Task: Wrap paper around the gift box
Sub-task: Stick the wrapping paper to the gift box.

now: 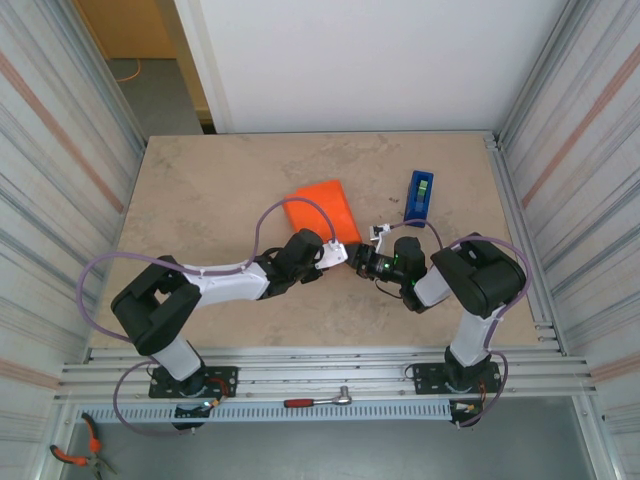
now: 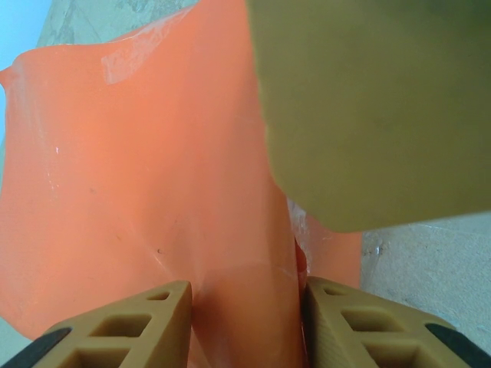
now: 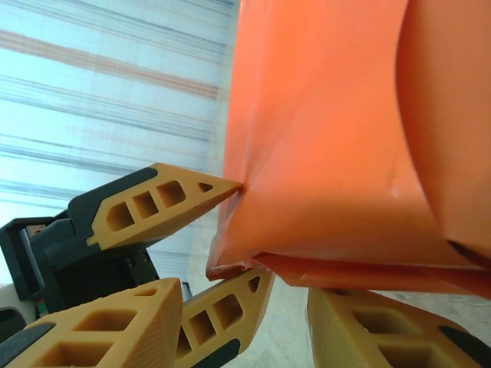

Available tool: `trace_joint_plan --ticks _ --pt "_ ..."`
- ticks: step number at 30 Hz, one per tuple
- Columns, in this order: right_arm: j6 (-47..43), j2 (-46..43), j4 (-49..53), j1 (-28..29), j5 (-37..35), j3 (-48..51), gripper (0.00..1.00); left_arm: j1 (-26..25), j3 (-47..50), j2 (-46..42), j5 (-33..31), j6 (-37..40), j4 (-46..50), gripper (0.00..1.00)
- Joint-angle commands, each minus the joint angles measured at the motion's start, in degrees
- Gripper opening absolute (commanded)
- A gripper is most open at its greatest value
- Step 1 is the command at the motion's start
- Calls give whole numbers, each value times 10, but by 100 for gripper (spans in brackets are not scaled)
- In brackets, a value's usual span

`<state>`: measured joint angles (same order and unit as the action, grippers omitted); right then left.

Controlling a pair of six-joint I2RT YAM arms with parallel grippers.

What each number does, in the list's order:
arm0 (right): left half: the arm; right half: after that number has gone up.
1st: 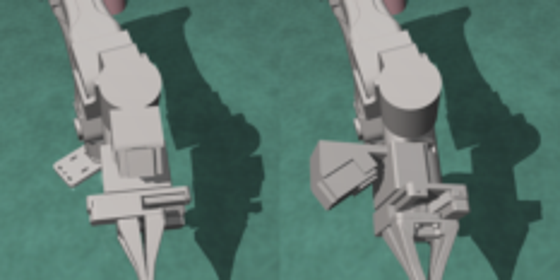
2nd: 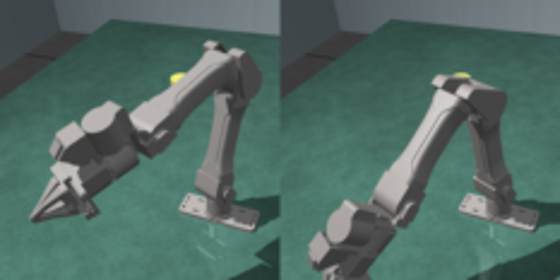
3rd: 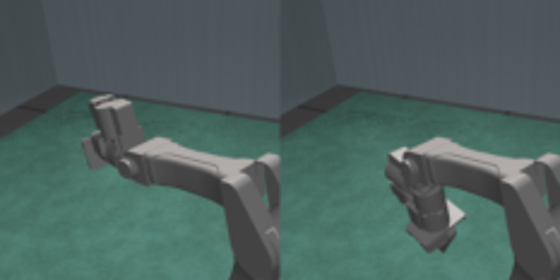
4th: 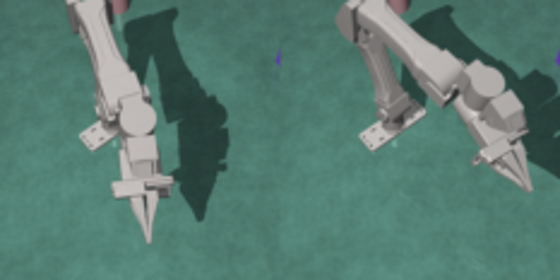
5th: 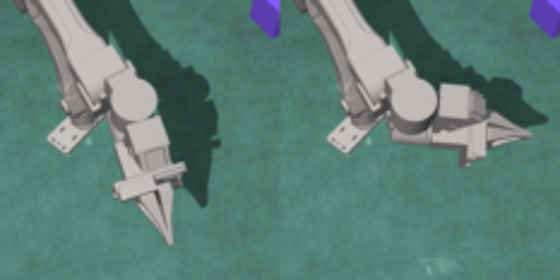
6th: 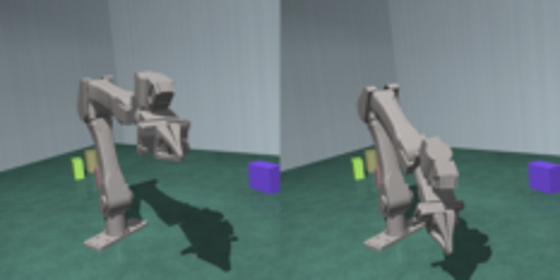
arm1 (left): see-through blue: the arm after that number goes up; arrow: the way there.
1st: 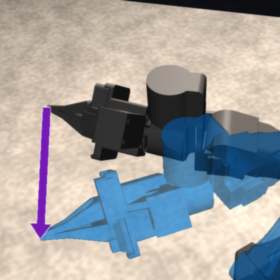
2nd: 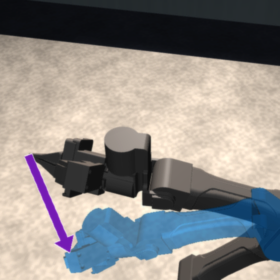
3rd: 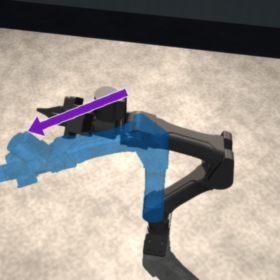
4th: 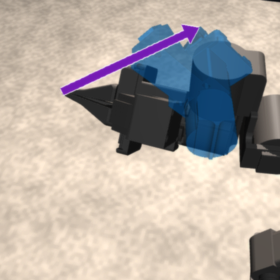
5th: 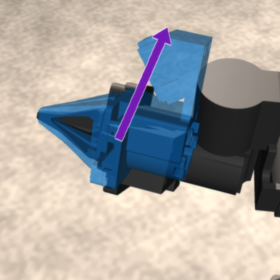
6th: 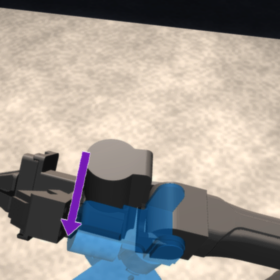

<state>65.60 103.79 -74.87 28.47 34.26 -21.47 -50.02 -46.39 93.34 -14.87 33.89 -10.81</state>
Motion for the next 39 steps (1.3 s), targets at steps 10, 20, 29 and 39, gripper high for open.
trace_joint_plan --ticks 10,20,29,39 --pt "29 15 -30 -3 -6 -2 47 -7 4 18 5 7 19 41" --pt "39 21 -42 -3 -11 -4 48 -7 5 17 5 7 18 40" --pt "56 30 -59 -4 -13 -5 48 -8 4 17 5 7 18 40" --pt "66 31 -58 -3 -15 -5 49 -8 3 19 5 8 20 39"
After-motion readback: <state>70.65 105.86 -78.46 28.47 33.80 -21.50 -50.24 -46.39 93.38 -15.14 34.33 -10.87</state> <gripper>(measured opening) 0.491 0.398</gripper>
